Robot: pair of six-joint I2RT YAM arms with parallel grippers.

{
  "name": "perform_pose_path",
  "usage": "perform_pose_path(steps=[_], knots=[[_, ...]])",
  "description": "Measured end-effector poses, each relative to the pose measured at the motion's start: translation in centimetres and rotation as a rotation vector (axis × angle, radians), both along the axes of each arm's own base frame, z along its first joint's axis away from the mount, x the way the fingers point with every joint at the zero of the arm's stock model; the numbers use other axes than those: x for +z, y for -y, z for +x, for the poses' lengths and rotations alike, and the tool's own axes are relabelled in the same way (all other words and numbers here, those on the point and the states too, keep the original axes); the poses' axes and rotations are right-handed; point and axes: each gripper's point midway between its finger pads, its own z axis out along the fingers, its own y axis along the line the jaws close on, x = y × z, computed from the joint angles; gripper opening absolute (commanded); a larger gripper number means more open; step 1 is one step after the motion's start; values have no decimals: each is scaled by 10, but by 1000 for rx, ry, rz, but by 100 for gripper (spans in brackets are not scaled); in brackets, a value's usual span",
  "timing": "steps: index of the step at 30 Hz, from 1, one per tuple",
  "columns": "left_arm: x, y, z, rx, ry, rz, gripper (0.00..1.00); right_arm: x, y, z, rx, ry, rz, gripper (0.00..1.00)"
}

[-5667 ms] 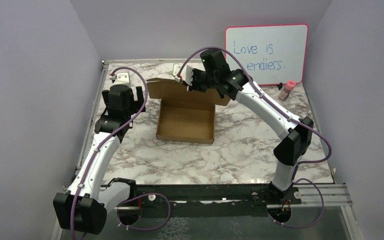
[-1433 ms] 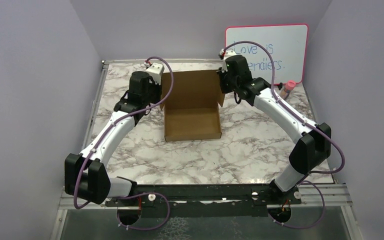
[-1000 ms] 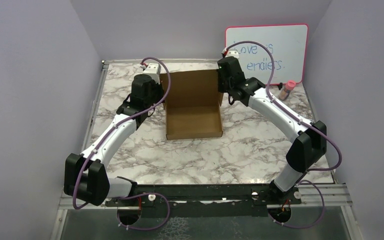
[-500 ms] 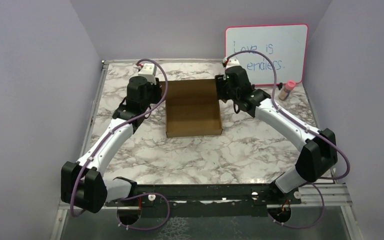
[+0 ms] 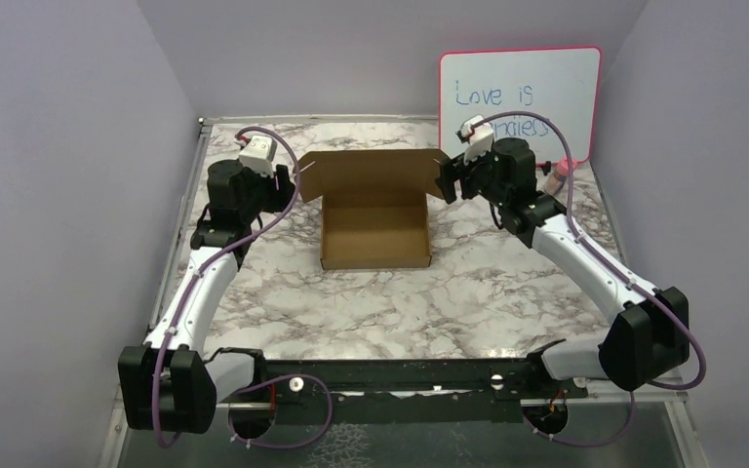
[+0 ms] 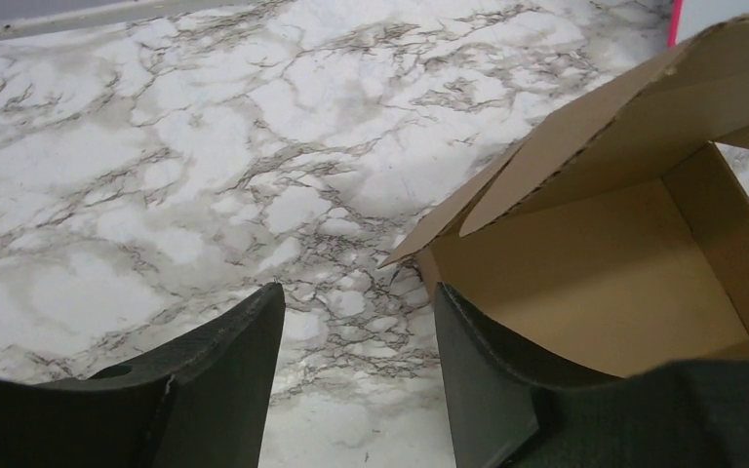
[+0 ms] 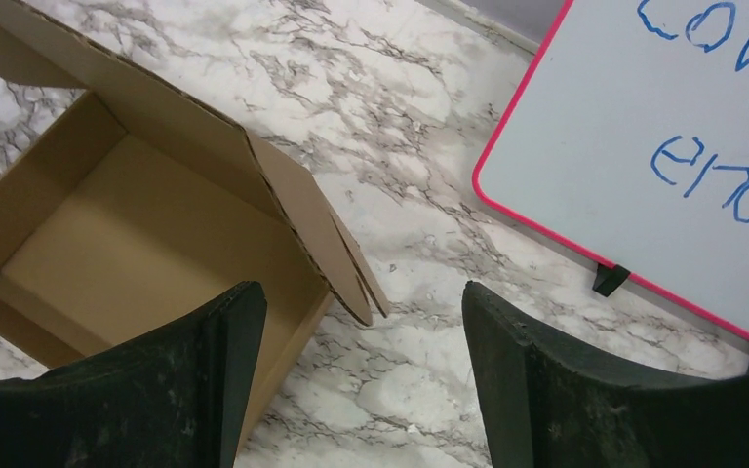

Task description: Fold the paper box

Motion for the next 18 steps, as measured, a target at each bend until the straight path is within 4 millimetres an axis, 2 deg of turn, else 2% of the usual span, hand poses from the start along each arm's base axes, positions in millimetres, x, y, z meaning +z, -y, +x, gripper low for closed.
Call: perform_pose_path(steps=[6, 12, 18], knots=[[3, 14, -2, -143, 34, 21, 60, -15, 6, 1, 104, 48, -13, 76], [-2, 24, -1, -239, 36, 7, 58, -22, -8, 0, 215, 69, 24, 65], [-19, 28, 3, -303, -7, -29, 47, -24, -14, 0, 249, 92, 40, 46]])
